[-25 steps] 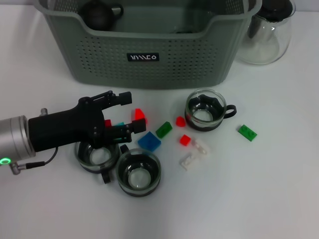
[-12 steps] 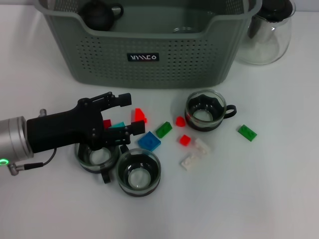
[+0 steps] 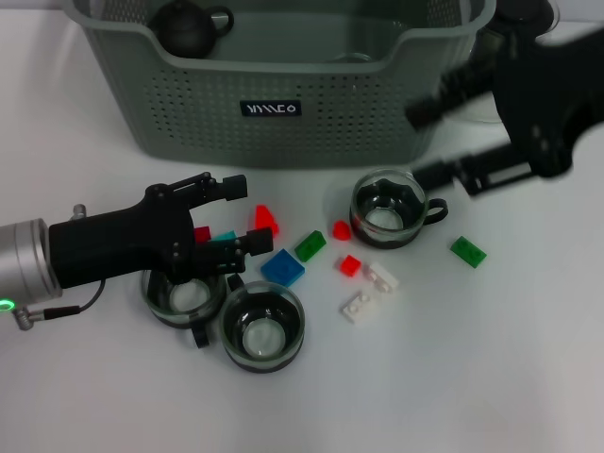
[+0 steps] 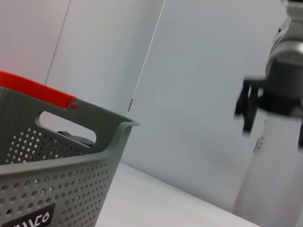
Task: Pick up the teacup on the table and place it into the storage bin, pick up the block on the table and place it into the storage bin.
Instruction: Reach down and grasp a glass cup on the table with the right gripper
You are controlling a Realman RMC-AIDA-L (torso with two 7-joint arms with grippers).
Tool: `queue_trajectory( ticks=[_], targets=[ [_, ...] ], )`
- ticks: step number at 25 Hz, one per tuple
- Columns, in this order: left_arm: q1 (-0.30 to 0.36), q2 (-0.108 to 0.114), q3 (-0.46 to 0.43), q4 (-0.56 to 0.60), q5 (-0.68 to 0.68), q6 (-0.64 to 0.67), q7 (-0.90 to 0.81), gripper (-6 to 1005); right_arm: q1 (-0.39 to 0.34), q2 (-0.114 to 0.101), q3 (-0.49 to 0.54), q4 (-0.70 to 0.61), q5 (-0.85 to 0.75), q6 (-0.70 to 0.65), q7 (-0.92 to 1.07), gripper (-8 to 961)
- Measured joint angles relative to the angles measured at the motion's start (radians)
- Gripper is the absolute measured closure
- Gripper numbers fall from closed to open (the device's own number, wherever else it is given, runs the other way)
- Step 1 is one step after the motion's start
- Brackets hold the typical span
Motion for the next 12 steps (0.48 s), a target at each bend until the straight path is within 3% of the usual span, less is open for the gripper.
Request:
queue_trajectory(
  ticks=[5, 10, 12],
  targets=[
    [-0.001, 0.000, 0.009, 0.001, 0.001, -0.006, 0.005, 121, 0.018, 0.013, -0.056, 0.003, -0.157, -0.009, 0.014, 328],
    [-0.003, 0.002, 0.023, 0.000, 0.002, -0.010, 0.019, 121, 0.084, 0.074, -0.104, 0.028, -0.380, 0.020, 0.011, 328],
    [-0.006, 0.002, 0.036, -0.001, 0.002, -0.012, 0.025, 121, 0.111, 0.087, -0.133, 0.052, -0.437, 0.050, 0.010, 327]
  ],
)
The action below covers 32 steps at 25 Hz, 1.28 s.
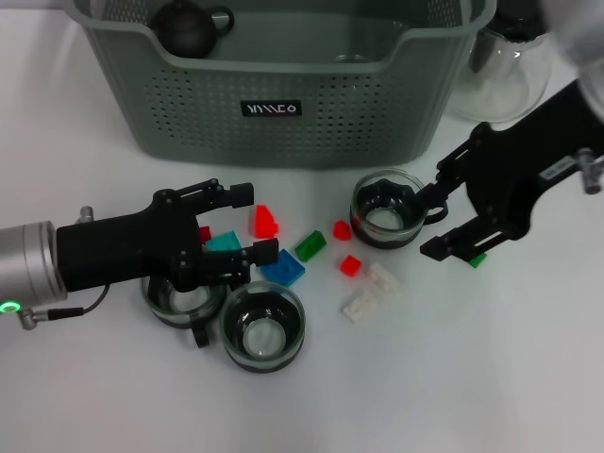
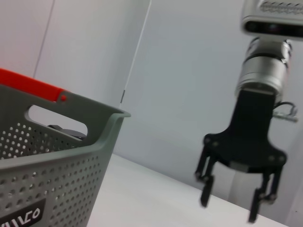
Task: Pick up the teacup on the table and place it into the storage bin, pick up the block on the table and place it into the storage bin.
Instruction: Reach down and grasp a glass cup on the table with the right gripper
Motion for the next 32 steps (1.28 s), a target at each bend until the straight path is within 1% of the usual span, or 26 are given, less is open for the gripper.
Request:
queue_trajectory(
  ticks=[3, 7, 12, 13, 14, 18, 25, 32],
  targets=[
    [-0.002, 0.000, 0.003, -0.003, 0.000, -0.001, 0.002, 121, 0.027, 0.001, -0.071, 0.053, -0.030, 0.066, -0.001, 327],
    [-0.002, -0.002, 0.002, -0.003, -0.002, -0.005, 0.002, 121, 0.045, 0.001, -0.162, 0.103, -0.091, 0.164, -0.003, 327],
    [0.000, -0.006, -0.005, -0.003, -0.008, -0.006, -0.001, 121, 0.061, 0.002, -0.273, 0.137, -0.144, 0.246, -0.013, 367],
    [0.001, -0.008, -0.006, -0.003, -0.008, -0.006, -0.001, 121, 0.066, 0.003, -0.308, 0.144, -0.160, 0.271, -0.020, 375],
    [0.001, -0.009, -0.007, -0.003, -0.008, -0.007, -0.001, 121, 0.066, 0.003, -0.308, 0.144, -0.160, 0.271, -0.020, 375],
    [0.001, -0.014, -0.008, -0.004, -0.010, -0.006, -0.002, 121, 0.074, 0.003, -0.388, 0.169, -0.174, 0.333, -0.026, 376],
    [0.004, -0.017, -0.008, -0.005, -0.010, -0.006, -0.004, 121, 0.088, 0.008, -0.524, 0.261, -0.172, 0.454, -0.023, 376],
    [0.006, -0.017, -0.009, -0.005, -0.011, -0.006, -0.005, 122, 0.090, 0.013, -0.586, 0.298, -0.163, 0.522, -0.009, 375]
  ],
)
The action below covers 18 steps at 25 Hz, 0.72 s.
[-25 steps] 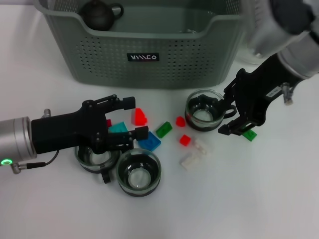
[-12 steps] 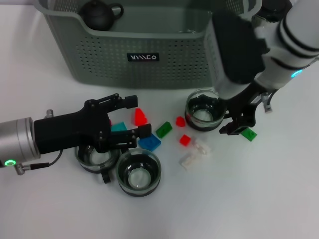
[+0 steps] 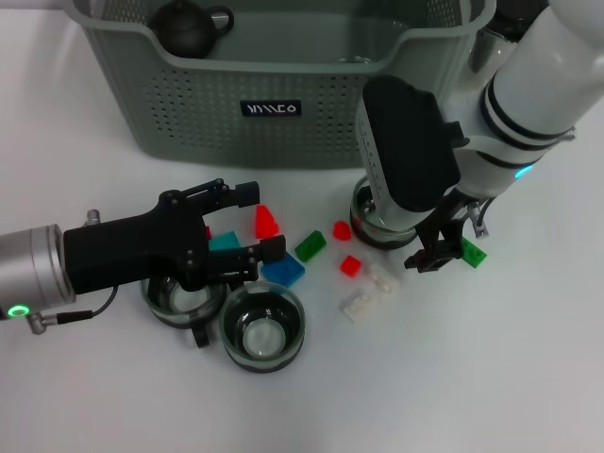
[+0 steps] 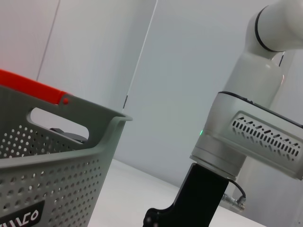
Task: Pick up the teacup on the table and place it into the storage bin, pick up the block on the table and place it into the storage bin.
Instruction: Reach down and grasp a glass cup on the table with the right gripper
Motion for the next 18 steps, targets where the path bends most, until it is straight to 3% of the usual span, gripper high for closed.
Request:
queue_trajectory(
  ticks=[10, 18],
  targets=[
    [0.002, 0.000, -0.002, -0.010, 0.000, -0.006, -0.001, 122, 0.011, -0.002, -0.016, 0.045, 0.038, 0.025, 0.019, 409],
    [0.004, 0.000, -0.002, -0.014, 0.000, -0.008, -0.001, 122, 0.013, -0.006, -0.010, 0.051, 0.041, 0.016, 0.024, 700]
  ],
)
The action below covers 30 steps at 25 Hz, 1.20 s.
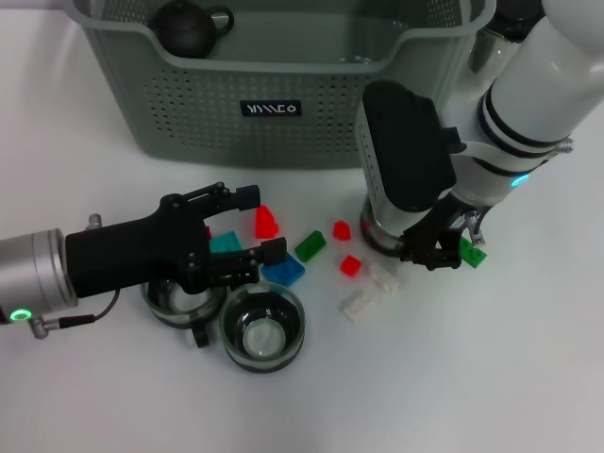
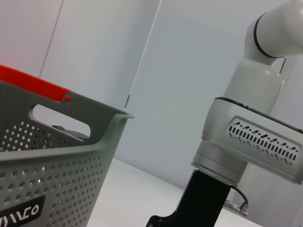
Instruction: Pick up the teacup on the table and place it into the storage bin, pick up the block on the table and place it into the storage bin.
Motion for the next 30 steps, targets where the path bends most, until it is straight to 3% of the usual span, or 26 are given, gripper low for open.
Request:
queue_trajectory(
  ticks=[3, 12, 16, 21, 27, 30],
  targets=[
    [0.005, 0.000, 0.000, 0.000, 0.000, 0.000, 0.000, 122, 0.000, 0.000, 0.003, 0.001, 0.000, -0.007, 0.005, 827],
    [0.011, 0.003, -0.003, 0.000, 0.000, 0.009, 0.000, 123, -0.001, -0.004, 0.142, -0.099, 0.016, -0.189, 0.012, 904],
    [0.011, 0.006, -0.003, 0.000, 0.001, 0.009, 0.000, 123, 0.001, -0.006, 0.303, -0.236, 0.038, -0.372, 0.016, 904],
    [0.015, 0.008, -0.003, 0.000, 0.001, 0.001, 0.004, 123, 0.050, -0.007, 0.512, -0.376, 0.191, -0.578, 0.066, 904],
    [0.011, 0.009, 0.000, 0.000, 0.000, 0.000, 0.006, 123, 0.135, -0.038, 0.715, -0.437, 0.405, -0.591, 0.204, 903],
    [0.009, 0.008, -0.001, 0.000, 0.000, -0.001, 0.007, 123, 0.176, -0.047, 0.803, -0.434, 0.422, -0.508, 0.242, 903]
  ],
)
